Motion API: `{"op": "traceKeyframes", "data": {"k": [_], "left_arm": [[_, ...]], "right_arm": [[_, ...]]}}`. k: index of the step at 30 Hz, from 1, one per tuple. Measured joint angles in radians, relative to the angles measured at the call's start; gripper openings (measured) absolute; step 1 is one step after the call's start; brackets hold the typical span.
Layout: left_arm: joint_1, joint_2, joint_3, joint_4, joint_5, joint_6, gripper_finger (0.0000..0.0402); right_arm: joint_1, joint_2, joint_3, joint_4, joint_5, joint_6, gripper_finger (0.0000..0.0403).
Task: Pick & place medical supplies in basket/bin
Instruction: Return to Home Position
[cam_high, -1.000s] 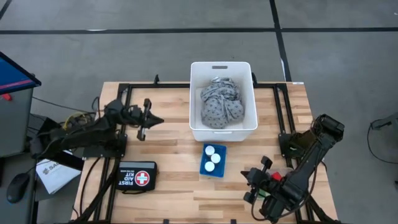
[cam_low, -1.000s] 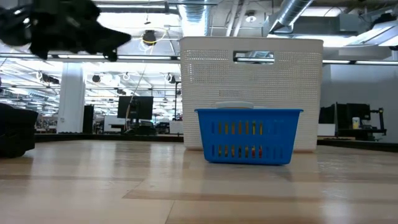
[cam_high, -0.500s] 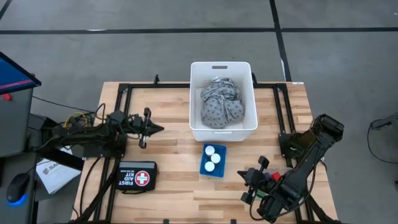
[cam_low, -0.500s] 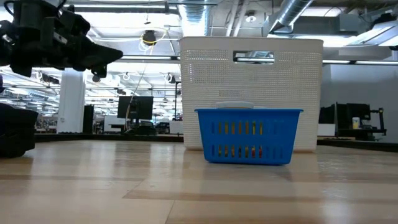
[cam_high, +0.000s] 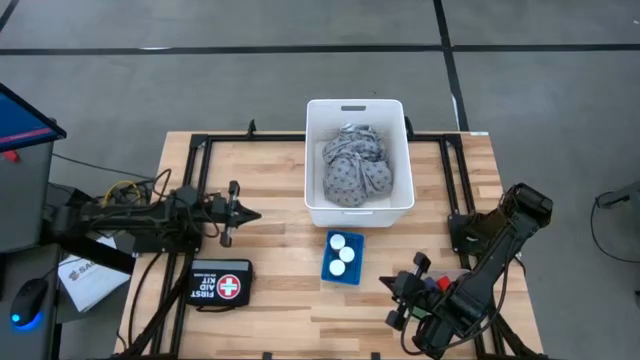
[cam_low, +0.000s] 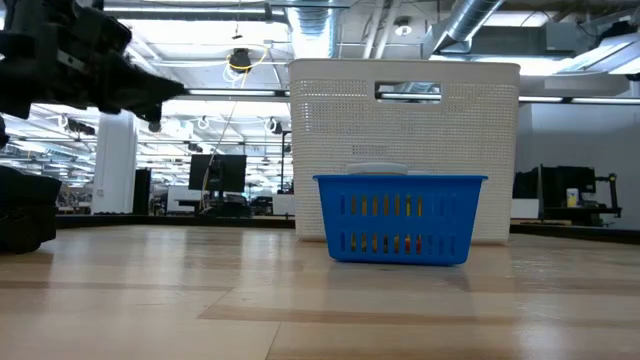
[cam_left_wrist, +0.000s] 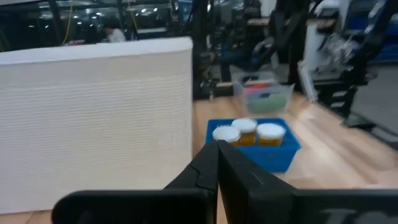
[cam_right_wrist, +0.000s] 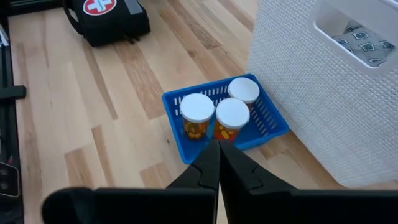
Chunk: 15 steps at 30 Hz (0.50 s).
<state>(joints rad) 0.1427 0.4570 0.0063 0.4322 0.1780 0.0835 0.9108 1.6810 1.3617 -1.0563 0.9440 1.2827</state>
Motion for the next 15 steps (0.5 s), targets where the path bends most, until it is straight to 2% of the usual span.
{"op": "traceKeyframes", "data": {"k": [10,15], "left_arm": [[0.002,-0.422,0.001,-0.382,0.004,-0.039,0.0],[0.001,-0.454,0.002,-0.386,-0.001,-0.017,0.0]], "right_arm": [[0.0,0.008,0.0,0.011,0.011,-0.025,0.0],[-0.003,0.008,0.0,0.03,0.026,-0.054,0.0]]}}
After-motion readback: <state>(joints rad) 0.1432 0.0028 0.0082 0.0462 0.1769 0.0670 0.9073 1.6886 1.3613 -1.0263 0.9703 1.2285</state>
